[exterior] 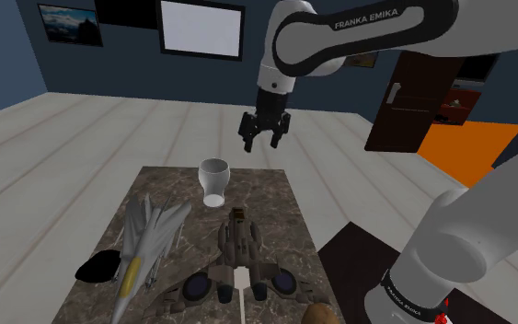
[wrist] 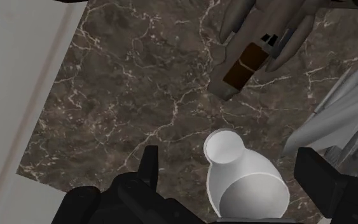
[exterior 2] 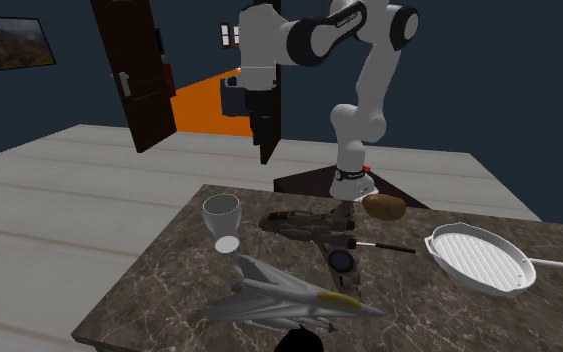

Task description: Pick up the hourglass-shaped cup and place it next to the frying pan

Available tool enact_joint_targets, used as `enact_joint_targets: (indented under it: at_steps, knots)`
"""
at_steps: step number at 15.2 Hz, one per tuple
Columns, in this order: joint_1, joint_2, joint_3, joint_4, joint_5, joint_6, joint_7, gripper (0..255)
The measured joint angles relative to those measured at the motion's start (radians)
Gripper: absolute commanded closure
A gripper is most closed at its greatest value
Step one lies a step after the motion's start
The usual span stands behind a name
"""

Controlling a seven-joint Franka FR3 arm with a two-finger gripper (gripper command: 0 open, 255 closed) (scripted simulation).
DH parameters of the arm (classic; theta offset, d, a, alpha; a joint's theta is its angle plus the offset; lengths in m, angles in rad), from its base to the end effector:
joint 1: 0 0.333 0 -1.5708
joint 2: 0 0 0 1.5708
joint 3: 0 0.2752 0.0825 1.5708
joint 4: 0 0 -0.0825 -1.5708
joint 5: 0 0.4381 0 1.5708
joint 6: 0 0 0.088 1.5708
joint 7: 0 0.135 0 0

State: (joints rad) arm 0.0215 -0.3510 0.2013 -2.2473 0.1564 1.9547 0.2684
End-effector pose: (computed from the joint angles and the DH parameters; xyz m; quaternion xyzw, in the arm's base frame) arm 0.5052 0.1293 0.4247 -0.9974 0.0552 -0.0168 0.0441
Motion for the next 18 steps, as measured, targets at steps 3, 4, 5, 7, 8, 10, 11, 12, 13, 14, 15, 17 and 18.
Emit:
enact_joint_targets:
  at_steps: [3,4,5,7,8,10,11,12,13,14,15,17,18]
  knots:
    - [0.004,0.1,0.033,0.042,-0.018,0.069,0.042,0]
    - [0.006,0.147,0.046,0.073,-0.028,0.09,0.063,0]
    - [0.008,0.179,0.056,0.088,-0.038,0.111,0.079,0]
    - [0.013,0.255,0.074,0.136,-0.063,0.144,0.115,0]
    - [0.016,0.294,0.082,0.162,-0.077,0.16,0.132,0]
    - [0.023,0.356,0.092,0.196,-0.104,0.192,0.164,0]
    - [0.029,0.399,0.098,0.227,-0.123,0.207,0.185,0]
    - [0.036,0.435,0.103,0.25,-0.139,0.22,0.204,0]
    - [0.043,0.481,0.104,0.29,-0.16,0.227,0.223,0]
    - [0.051,0.516,0.106,0.313,-0.176,0.24,0.24,0]
    - [0.057,0.537,0.106,0.334,-0.187,0.241,0.251,0]
    - [0.061,0.564,0.105,0.349,-0.199,0.253,0.26,0]
    - [0.063,0.573,0.104,0.346,-0.202,0.265,0.263,0]
